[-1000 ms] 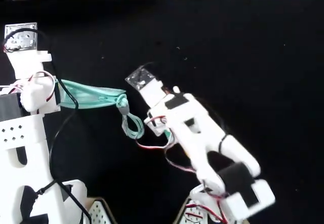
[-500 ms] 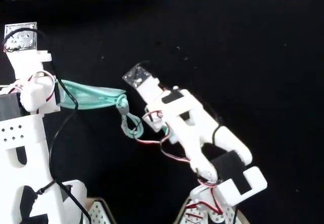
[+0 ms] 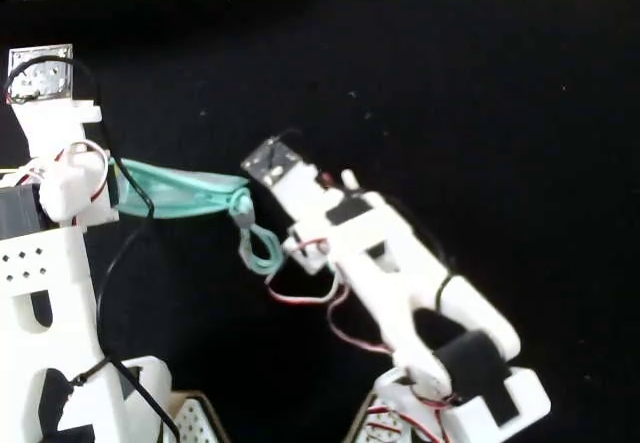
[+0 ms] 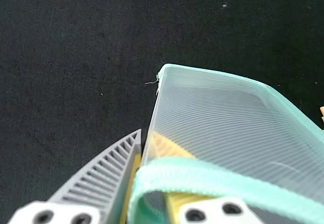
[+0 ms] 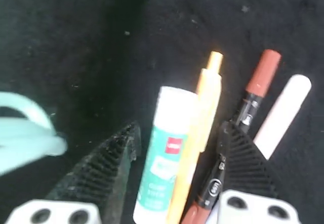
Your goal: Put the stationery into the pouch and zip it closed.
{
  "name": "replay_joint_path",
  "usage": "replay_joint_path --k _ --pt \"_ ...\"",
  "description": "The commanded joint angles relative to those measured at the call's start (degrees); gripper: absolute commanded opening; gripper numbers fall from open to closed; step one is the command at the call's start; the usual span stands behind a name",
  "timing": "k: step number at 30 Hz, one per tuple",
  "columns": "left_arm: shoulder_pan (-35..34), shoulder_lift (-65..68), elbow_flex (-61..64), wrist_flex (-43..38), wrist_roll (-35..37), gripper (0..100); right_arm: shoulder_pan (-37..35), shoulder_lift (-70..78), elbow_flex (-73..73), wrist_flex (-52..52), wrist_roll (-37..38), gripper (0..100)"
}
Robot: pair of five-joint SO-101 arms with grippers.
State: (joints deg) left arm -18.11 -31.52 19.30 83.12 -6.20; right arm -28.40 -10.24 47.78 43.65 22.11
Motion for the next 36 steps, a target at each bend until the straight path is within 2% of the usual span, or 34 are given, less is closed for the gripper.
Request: replay_joint_path --k 1,4,9,17,28,36 --pt "-0.4 0.6 2.9 -1.6 0.1 3 -3.5 -2.2 0.7 -0.6 2.7 26.1" --pt "-0.5 0.6 2.9 -1.6 0.1 3 -4.9 -2.1 0.9 -0.6 2.7 26.1" --pt "-0.6 0.6 2.9 -1.6 0.1 3 -3.1 -1.7 0.7 -0.6 2.7 26.1" --pt "-0.7 0.6 2.9 -1.6 0.1 3 -2.4 6.4 -2.3 -2.9 2.8 25.9" --pt "-0.6 1.0 2.9 -1.6 0.1 3 -1.8 -0.7 1.9 -5.3 2.4 1.1" --pt "-0.7 1.0 2.9 -1.6 0.1 3 0.1 -13.0 10.6 -4.9 2.7 1.2"
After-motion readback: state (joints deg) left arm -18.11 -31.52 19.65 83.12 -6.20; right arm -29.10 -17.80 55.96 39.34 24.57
